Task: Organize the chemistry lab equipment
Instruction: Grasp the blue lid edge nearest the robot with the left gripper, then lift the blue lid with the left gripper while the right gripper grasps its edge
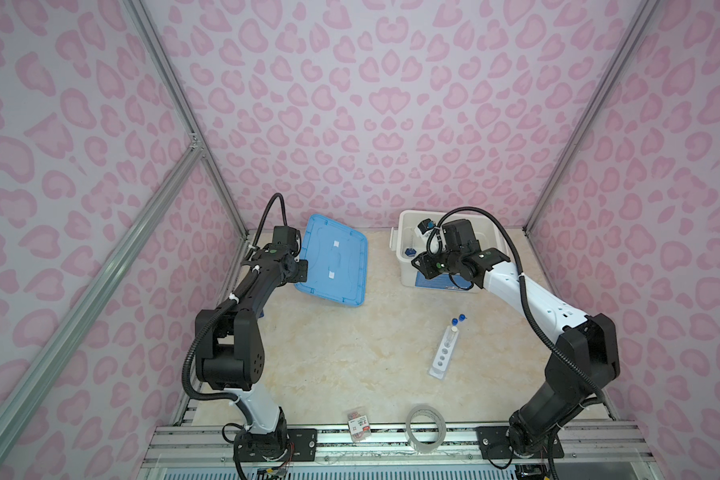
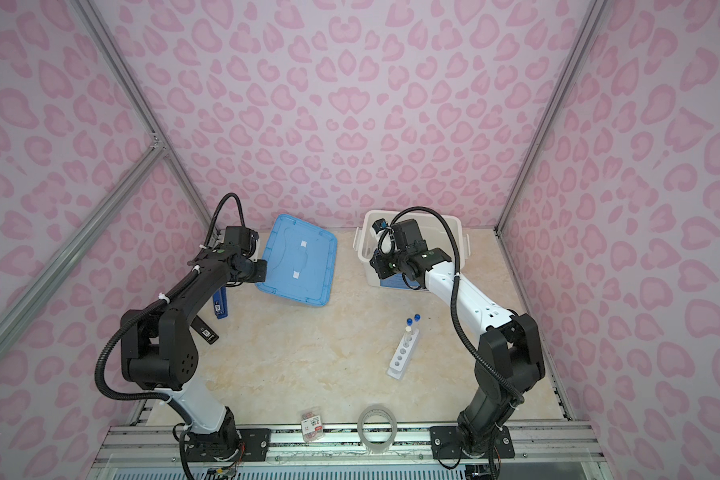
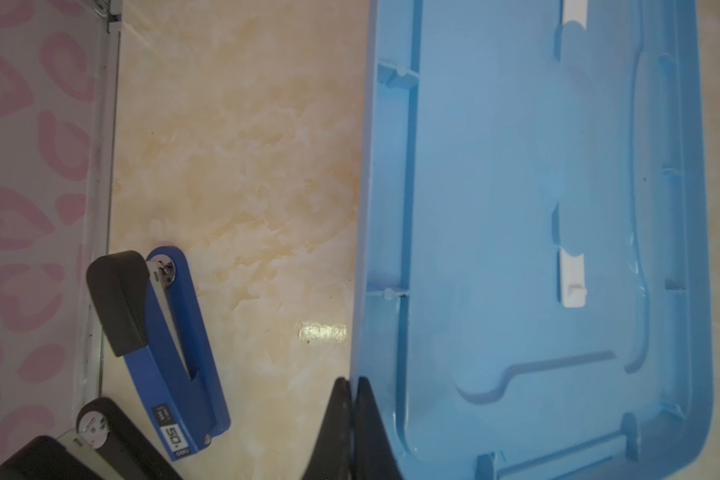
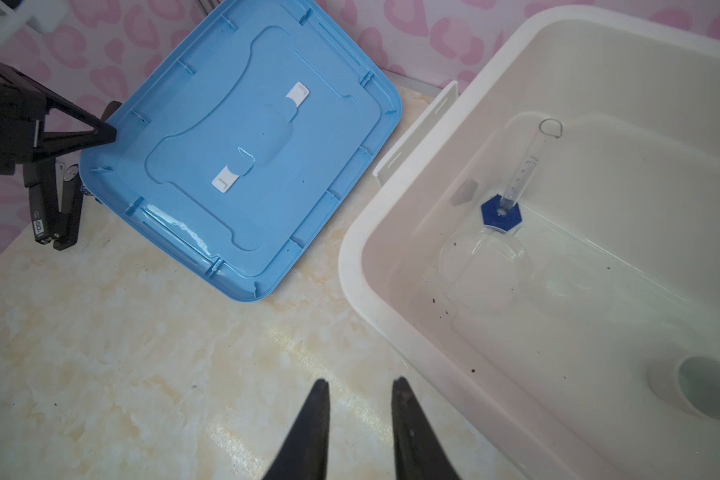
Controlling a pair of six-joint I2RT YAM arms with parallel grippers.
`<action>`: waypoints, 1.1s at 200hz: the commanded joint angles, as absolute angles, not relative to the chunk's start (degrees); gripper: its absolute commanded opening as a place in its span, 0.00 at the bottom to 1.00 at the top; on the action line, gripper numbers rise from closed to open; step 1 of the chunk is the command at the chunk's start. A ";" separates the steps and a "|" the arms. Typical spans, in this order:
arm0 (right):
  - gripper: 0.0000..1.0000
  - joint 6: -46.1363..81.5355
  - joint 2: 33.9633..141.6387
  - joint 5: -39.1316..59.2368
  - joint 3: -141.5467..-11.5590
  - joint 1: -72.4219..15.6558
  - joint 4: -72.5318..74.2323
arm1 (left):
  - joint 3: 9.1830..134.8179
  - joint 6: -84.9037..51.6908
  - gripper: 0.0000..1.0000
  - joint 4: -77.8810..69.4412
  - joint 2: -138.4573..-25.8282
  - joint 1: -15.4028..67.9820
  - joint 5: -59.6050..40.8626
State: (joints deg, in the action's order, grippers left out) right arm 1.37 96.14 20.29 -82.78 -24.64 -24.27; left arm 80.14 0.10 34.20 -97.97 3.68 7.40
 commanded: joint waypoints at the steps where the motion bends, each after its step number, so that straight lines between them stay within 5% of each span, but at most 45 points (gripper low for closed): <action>1: 0.31 3.51 96.84 24.52 -82.57 -24.70 -21.80 | 79.99 0.75 0.04 35.44 -93.22 3.60 7.02; 58: 0.45 9.80 97.68 39.69 -79.56 -24.69 -11.03 | 80.21 2.45 0.04 39.32 -79.88 3.19 7.28; 122: 0.75 15.58 95.57 50.61 -76.88 -24.62 -0.45 | 78.63 2.46 0.04 39.64 -67.19 2.84 -4.11; 220: 0.81 25.23 95.95 58.48 -75.00 -26.51 15.19 | 76.02 3.08 0.04 41.41 -60.08 2.78 -15.51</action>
